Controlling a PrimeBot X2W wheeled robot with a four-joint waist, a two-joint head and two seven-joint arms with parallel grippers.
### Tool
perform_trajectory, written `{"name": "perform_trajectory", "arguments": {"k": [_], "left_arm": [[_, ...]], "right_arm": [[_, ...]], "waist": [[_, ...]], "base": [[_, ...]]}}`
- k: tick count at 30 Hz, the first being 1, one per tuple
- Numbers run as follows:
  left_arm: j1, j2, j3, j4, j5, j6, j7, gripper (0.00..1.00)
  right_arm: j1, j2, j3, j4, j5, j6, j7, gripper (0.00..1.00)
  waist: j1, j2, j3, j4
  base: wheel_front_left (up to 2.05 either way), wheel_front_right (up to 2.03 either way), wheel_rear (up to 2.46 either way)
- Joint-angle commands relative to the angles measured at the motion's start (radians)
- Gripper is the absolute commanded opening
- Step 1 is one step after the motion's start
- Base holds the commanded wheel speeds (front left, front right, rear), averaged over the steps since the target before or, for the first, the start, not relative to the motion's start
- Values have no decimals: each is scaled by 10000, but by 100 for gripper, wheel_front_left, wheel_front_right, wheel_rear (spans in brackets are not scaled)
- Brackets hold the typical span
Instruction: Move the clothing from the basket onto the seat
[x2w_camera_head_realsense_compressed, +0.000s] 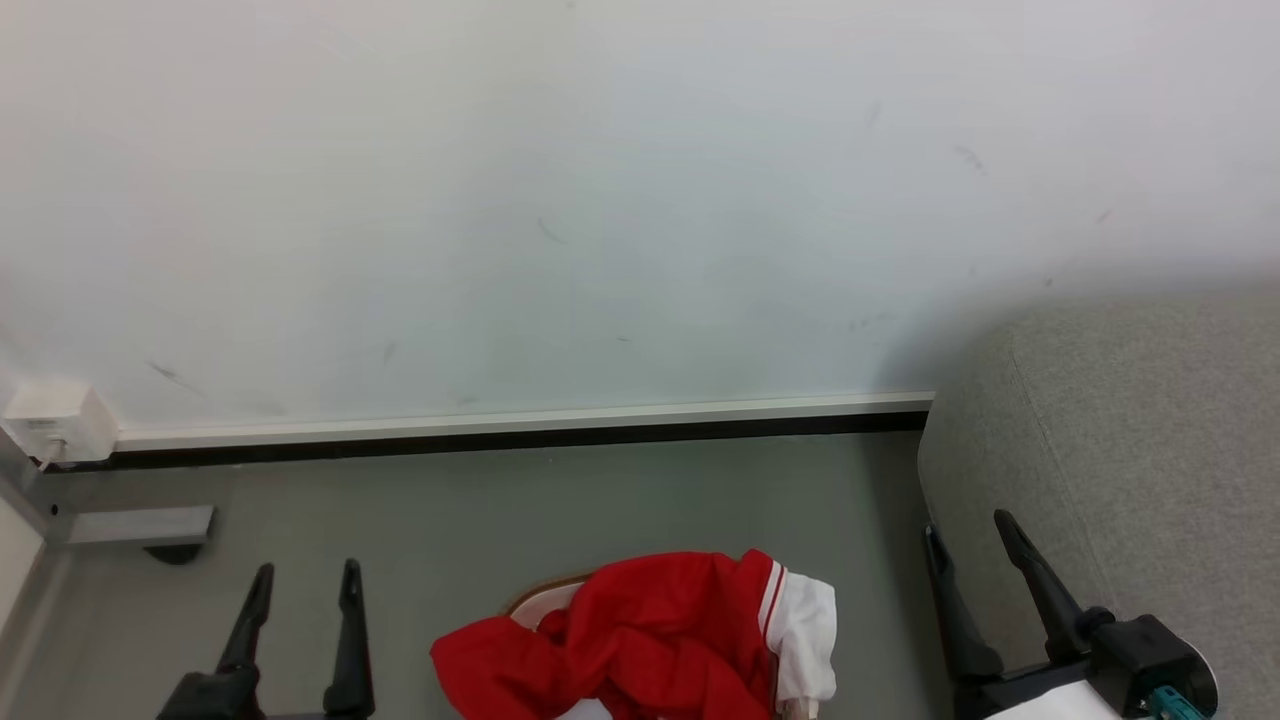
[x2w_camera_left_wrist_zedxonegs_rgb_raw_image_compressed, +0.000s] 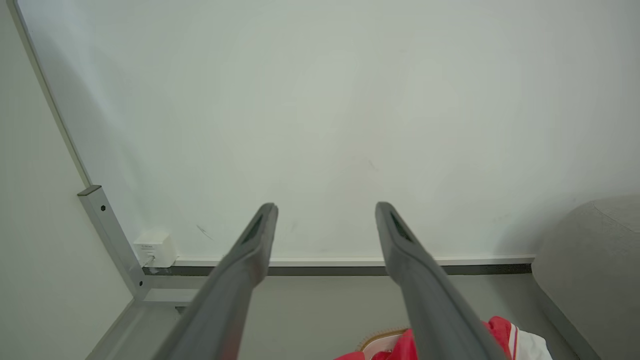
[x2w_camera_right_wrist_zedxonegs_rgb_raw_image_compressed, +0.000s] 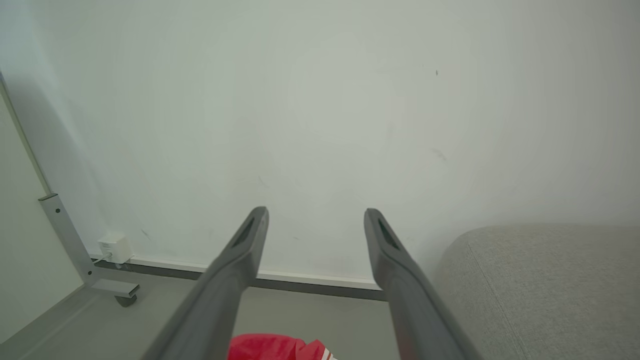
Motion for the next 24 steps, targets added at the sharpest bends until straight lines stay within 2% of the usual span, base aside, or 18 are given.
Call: {"name": "perform_trajectory", "arguments": {"k": [1, 8, 15, 20, 24], "left_arm": [[-80, -6, 6, -16, -69, -50, -3, 100], [-418, -84, 27, 123, -147, -433, -3, 100], [-1026, -50, -26, 425, -464, -1178, -3, 100], [-1776, 65, -143, 1235, -777, -1514, -3, 100], [-2457, 353, -639, 2244, -999, -1666, -3, 100]], "right_arm": [[-143, -9, -47, -67, 155, -21, -27, 100], [-402, -11, -145, -194, -108, -21, -15, 100], [-701, -20, -548, -514, -382, -21, -13, 100], [-1034, -13, -802, -803, -512, -21, -13, 100], [-1299, -12, -923, -1059, -432, -21, -13, 100]], "waist": [[0, 0, 48, -54], [0, 0, 481, -442], [0, 0, 1567, -901], [0, 0, 2461, -1209], [0, 0, 3187, -1432]], "base": [[0, 0, 0], [0, 0, 0], [0, 0, 0], [0, 0, 0], [0, 0, 0]]}}
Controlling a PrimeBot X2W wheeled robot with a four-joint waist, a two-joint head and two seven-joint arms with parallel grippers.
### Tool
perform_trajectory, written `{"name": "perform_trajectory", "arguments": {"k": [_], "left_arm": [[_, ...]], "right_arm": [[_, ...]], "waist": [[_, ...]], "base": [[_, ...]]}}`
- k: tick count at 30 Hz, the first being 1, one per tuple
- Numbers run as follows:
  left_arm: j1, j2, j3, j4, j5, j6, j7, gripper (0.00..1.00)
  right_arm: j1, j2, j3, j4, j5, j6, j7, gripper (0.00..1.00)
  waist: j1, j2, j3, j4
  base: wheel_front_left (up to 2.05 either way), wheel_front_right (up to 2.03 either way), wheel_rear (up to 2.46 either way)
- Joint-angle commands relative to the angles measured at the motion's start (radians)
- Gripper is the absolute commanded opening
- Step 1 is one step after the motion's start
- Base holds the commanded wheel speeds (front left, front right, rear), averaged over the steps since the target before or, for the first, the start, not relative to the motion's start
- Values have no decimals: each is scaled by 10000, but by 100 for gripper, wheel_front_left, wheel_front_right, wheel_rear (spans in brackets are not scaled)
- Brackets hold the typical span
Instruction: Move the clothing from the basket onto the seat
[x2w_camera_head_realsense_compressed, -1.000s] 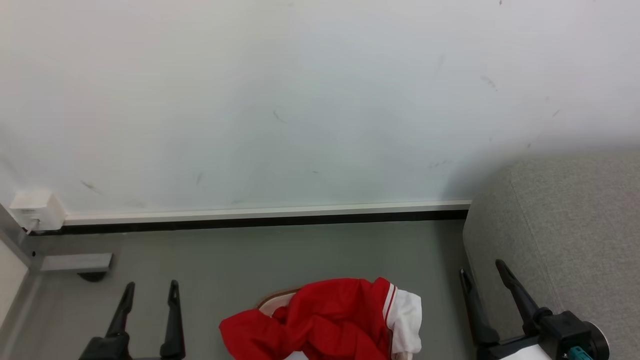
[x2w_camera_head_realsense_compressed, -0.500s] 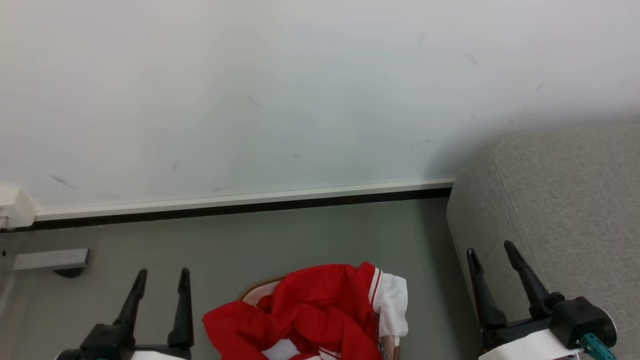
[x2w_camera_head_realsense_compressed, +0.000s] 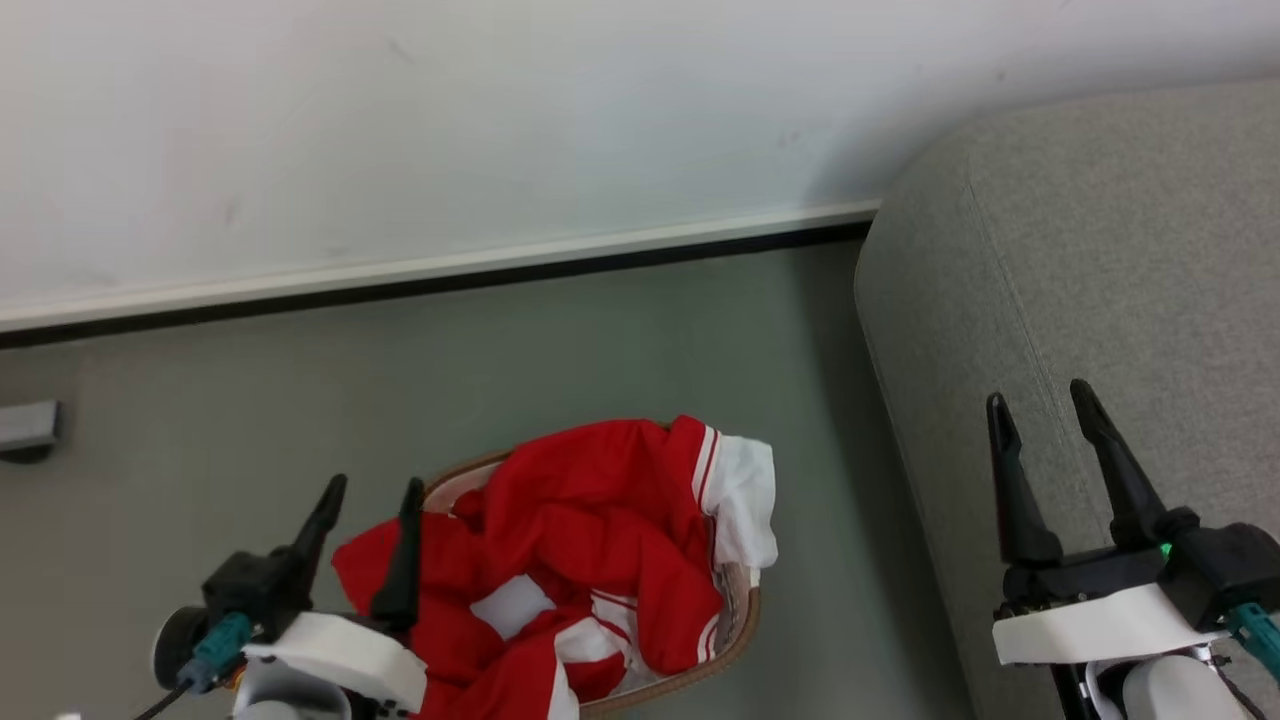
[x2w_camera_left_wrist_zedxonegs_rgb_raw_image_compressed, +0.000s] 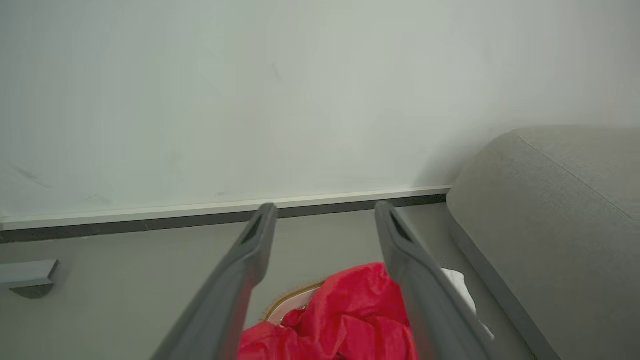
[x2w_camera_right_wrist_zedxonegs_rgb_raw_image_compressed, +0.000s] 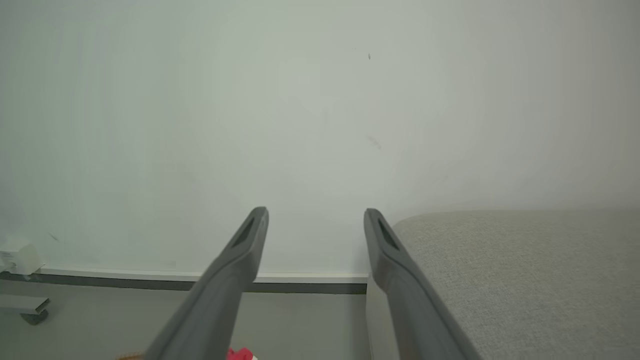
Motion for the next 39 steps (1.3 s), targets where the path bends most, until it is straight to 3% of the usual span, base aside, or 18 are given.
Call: {"name": "perform_trajectory", "arguments": {"k": [1, 8, 19, 28, 39], "left_arm": [[-278, 192, -181, 342, -123, -37, 46, 100], [-1920, 1150, -2188, 1952, -1341, -66, 1379, 100], [-4059, 2856, -5562, 3084, -3269, -71, 4116, 100], [-5014, 3630, -7995, 3581, -4344, -72, 5901, 100], [-6058, 4150, -9610, 4274, -5196, -72, 7126, 100]], "right_arm": [[-183, -11, -64, -100, 4, -21, 4, 100], [-602, -6, -328, -507, 192, -21, 4, 100], [-1453, -4, -562, -1158, 708, -21, 4, 100], [-1576, -5, -617, -1291, 1241, -21, 4, 100], [-1845, -4, -461, -1371, 1738, -21, 5, 100]], "waist": [[-1, 0, 669, -328], [-1, 0, 1932, -708], [-1, 0, 4129, -1617], [-1, 0, 5035, -2118], [-1, 0, 5916, -2525]], "base": [[0, 0, 0], [0, 0, 0], [0, 0, 0], [0, 0, 0], [0, 0, 0]]}}
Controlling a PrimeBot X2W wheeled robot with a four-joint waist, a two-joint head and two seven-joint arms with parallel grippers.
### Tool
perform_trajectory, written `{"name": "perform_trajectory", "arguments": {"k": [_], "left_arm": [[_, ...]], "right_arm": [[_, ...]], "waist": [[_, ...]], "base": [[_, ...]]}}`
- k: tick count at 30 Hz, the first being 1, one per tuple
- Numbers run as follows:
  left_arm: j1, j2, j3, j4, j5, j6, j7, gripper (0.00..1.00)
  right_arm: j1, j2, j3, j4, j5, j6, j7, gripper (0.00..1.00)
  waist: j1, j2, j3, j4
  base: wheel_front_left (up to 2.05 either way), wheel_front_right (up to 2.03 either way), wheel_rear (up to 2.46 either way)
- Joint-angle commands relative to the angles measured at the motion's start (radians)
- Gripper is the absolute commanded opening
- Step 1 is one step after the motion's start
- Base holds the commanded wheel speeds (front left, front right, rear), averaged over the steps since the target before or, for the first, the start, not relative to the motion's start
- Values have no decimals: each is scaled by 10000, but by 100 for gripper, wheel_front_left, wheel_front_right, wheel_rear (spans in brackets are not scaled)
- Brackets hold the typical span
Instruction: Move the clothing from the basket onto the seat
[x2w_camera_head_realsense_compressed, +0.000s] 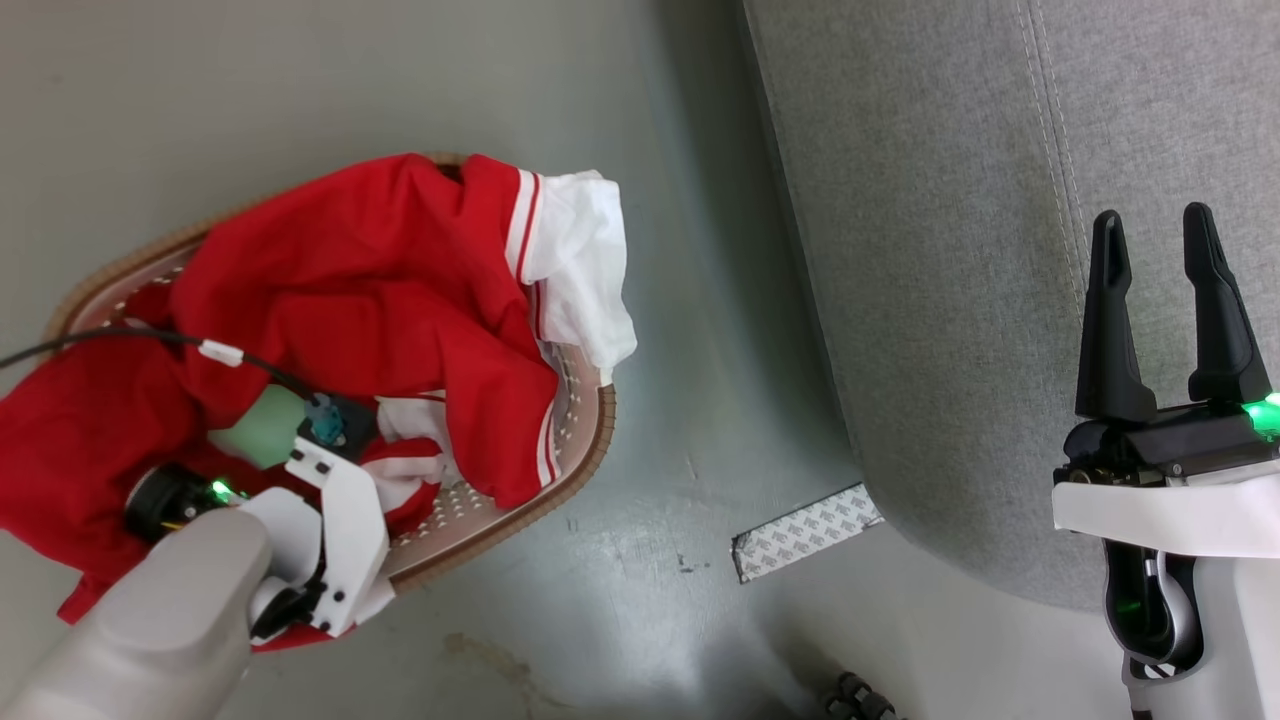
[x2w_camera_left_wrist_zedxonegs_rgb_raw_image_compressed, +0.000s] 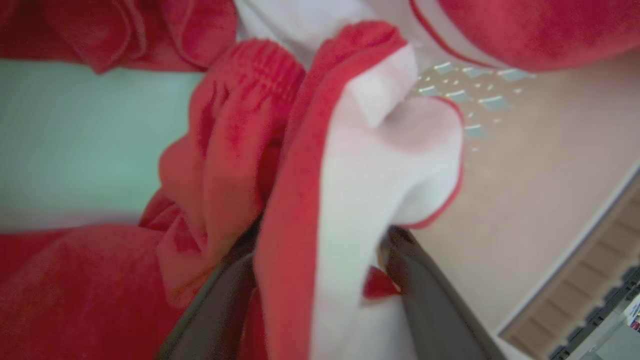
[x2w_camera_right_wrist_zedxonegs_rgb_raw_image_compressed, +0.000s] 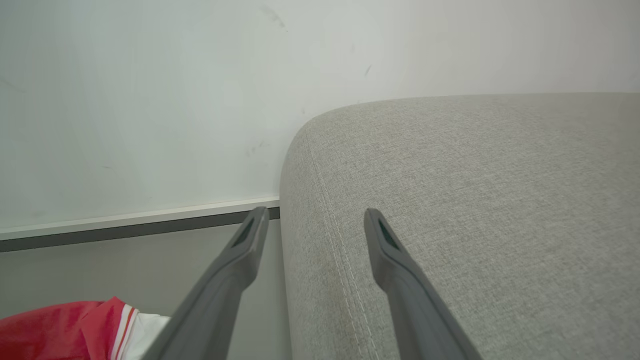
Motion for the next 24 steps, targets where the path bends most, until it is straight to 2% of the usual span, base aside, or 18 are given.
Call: {"name": "perform_trajectory", "arguments": {"k": [1, 2, 4, 10, 17, 24], "left_arm": [[-74, 98, -54, 47, -151, -21, 47, 81], [-125, 104, -134, 98, -223, -21, 19, 45], [-260, 87, -225, 209, -326, -21, -167, 0], [-293, -248, -536, 445, -773, -21, -967, 0], [321, -1021, -509, 919, -1099, -21, -3150, 0], [836, -1726, -486, 860, -1524, -21, -4825, 0]], "right_arm": [[-154, -3, -7, 7, 121, -21, 5, 100], [-172, -2, -6, 30, 139, -21, 5, 100], [-193, -1, -17, 75, 163, -21, 5, 100], [-156, -4, -64, 207, -50, -21, 5, 100], [149, -8, -102, 523, -615, -21, 5, 100], [611, -8, -119, 909, -1176, -21, 5, 100]], "waist": [[-2, 0, 53, -45], [-2, 0, 62, -48], [-2, 0, 44, -32], [-2, 0, -571, 198], [-2, 0, -2452, 797], [-2, 0, -4322, 1565]], "base": [[0, 0, 0], [0, 0, 0], [0, 0, 0], [0, 0, 0], [0, 0, 0], [0, 0, 0]]}}
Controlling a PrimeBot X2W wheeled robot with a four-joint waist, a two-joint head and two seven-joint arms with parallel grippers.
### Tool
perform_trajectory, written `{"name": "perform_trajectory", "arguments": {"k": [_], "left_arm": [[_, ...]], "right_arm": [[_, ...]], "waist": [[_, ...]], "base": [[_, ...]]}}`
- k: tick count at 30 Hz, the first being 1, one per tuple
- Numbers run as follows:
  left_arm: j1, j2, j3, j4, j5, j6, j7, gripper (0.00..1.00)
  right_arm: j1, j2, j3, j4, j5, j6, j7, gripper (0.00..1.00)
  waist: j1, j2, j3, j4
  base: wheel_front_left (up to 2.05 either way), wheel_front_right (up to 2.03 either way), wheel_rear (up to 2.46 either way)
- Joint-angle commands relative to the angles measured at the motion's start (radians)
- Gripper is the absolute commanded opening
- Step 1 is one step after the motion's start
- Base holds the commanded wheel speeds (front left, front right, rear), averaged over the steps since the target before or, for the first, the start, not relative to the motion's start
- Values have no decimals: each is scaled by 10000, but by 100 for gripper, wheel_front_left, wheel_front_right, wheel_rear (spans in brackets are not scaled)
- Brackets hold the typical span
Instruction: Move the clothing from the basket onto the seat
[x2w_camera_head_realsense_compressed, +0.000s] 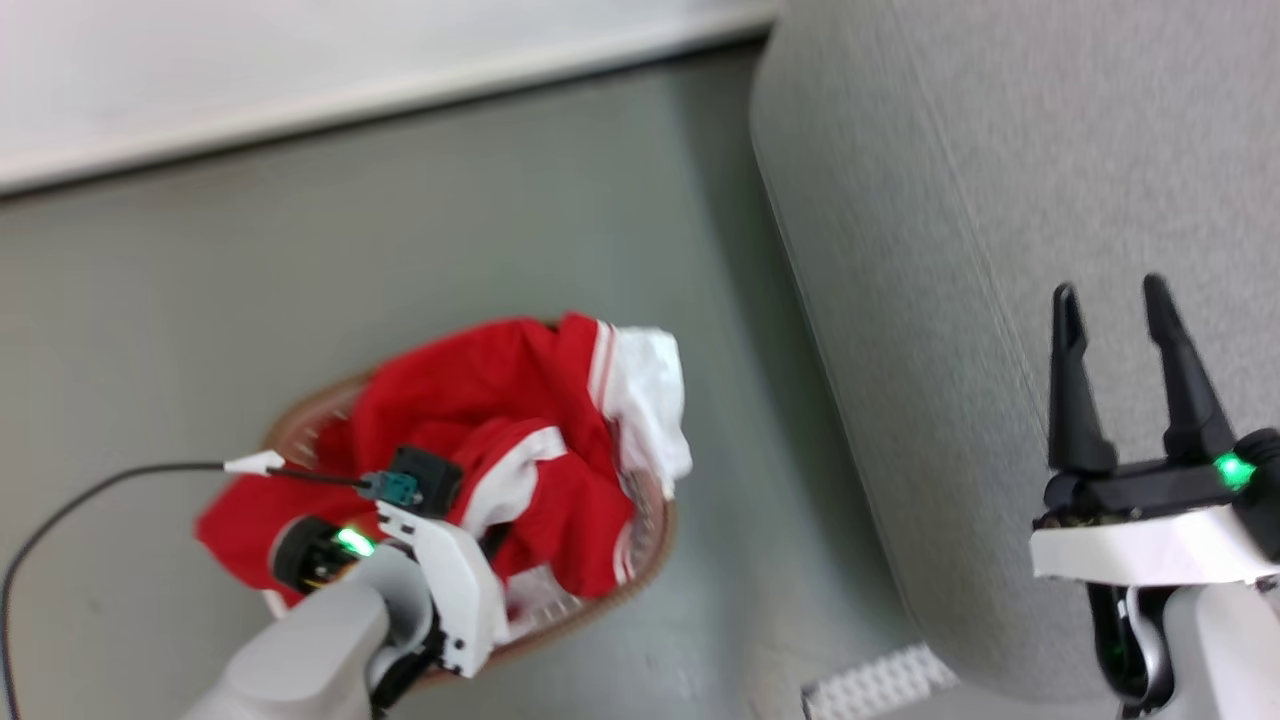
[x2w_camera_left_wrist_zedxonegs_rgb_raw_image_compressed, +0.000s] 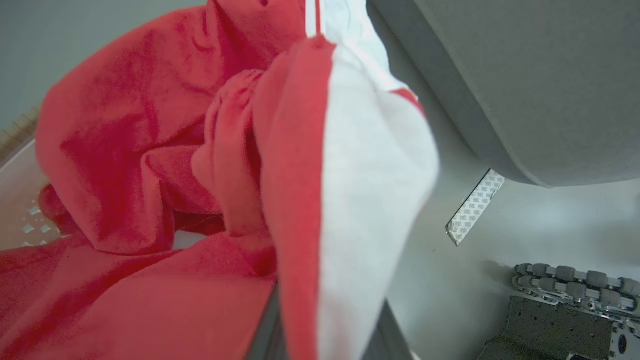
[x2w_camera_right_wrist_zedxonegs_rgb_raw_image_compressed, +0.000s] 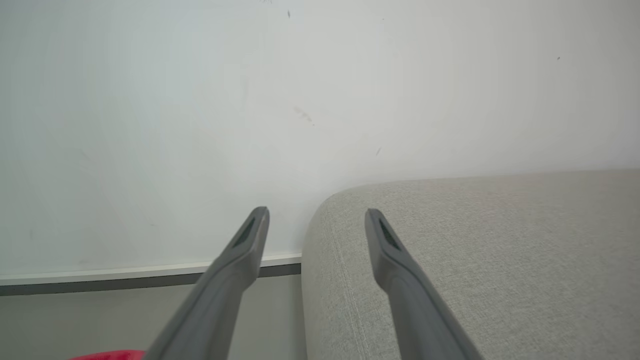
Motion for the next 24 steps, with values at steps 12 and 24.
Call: {"name": "perform_trajectory", "arguments": {"k": [12, 24], "left_arm": [[529, -423, 239, -1346, -464, 220, -1846, 0], [-41, 97, 1133, -4336, -372, 1335, -2162, 0]], "right_arm": [[973, -15, 397, 856, -551, -21, 5, 100], [1739, -124, 956, 1206, -216, -21, 5, 100]], "waist": [[1, 0, -3748, 1717], [1, 0, -5068, 2174]], "base": [[0, 0, 0], [0, 0, 0]]}}
